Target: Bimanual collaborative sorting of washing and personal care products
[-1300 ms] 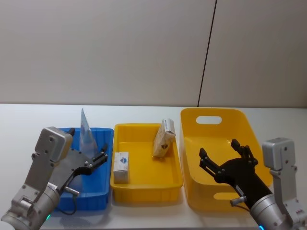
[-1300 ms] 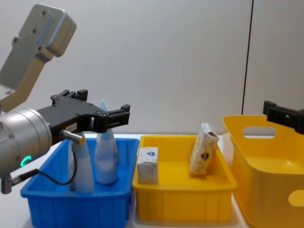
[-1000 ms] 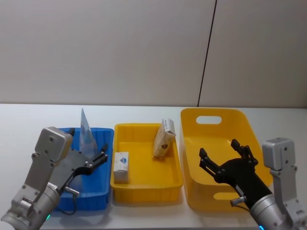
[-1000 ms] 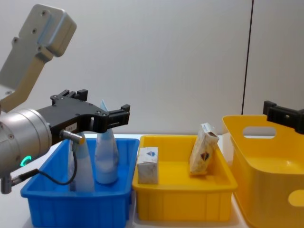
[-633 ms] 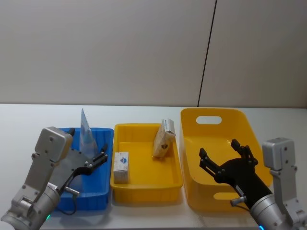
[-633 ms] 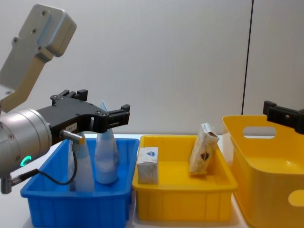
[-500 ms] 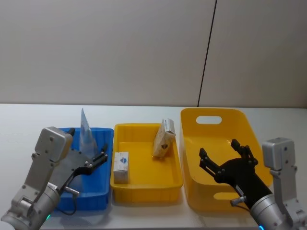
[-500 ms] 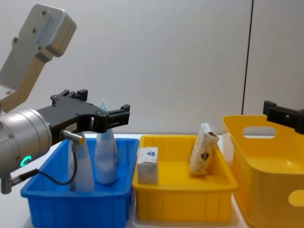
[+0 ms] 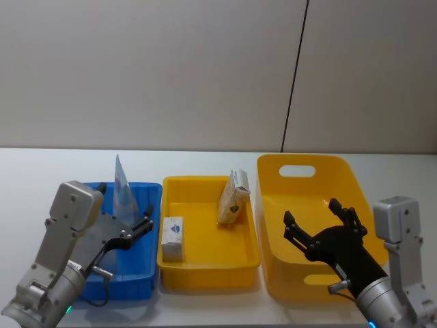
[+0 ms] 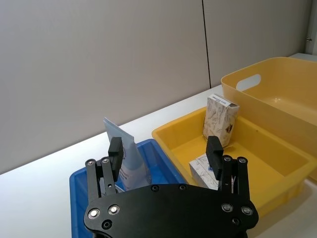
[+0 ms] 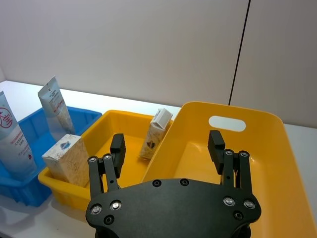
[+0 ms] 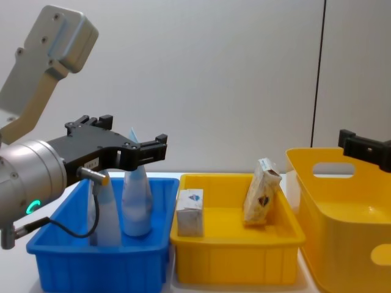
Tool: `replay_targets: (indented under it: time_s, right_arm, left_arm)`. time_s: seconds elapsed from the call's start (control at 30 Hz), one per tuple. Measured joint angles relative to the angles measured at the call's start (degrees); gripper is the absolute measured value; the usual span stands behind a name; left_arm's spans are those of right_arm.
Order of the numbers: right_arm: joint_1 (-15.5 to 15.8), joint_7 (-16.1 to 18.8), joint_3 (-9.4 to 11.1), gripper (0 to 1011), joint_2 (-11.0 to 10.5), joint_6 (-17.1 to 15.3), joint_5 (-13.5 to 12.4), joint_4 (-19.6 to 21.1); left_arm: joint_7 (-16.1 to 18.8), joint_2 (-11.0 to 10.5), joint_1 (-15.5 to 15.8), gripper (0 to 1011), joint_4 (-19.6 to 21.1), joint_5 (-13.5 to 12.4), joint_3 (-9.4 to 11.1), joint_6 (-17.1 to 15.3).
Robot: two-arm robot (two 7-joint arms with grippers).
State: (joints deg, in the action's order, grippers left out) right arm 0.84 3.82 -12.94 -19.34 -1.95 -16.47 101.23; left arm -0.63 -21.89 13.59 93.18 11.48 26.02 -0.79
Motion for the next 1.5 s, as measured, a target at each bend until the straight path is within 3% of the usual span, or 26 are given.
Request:
replay_targets:
  time_s: [0.53, 0.73, 1.13, 1.23, 1.27, 1.5]
  right_arm:
    - [-1.14, 0.69, -0.29, 1002, 0.31, -0.98, -0.26, -0.87]
    - [-3.76, 2.47, -0.88, 1002, 1.18, -4.38, -1.88, -2.65]
    - [-11.02, 5.93, -2.97, 1002, 5.32, -14.47, -7.59, -7.88]
    - [-12.06, 6.18, -3.41, 1002, 6.02, -15.66, -8.17, -8.86]
    - [-13.44, 6.53, -4.09, 1002, 6.95, -17.66, -9.07, -10.13]
    - [-17.91, 6.82, -6.71, 1002, 9.91, -22.69, -10.35, -14.8]
  left_arm:
    - [0.0, 0.0, 0.0, 1001, 0.0, 0.0, 0.0, 0.0]
    - [0.0, 0.0, 0.0, 1002, 0.0, 0.0, 0.0, 0.0]
    - [0.0, 0.0, 0.0, 1001, 0.0, 0.0, 0.0, 0.0]
    - [0.0, 0.0, 0.0, 1001, 0.0, 0.0, 0.0, 0.0]
    - [0.0, 0.0, 0.0, 1001, 0.0, 0.0, 0.0, 0.0]
    - [0.0, 0.0, 0.0, 1001, 0.0, 0.0, 0.0, 0.0]
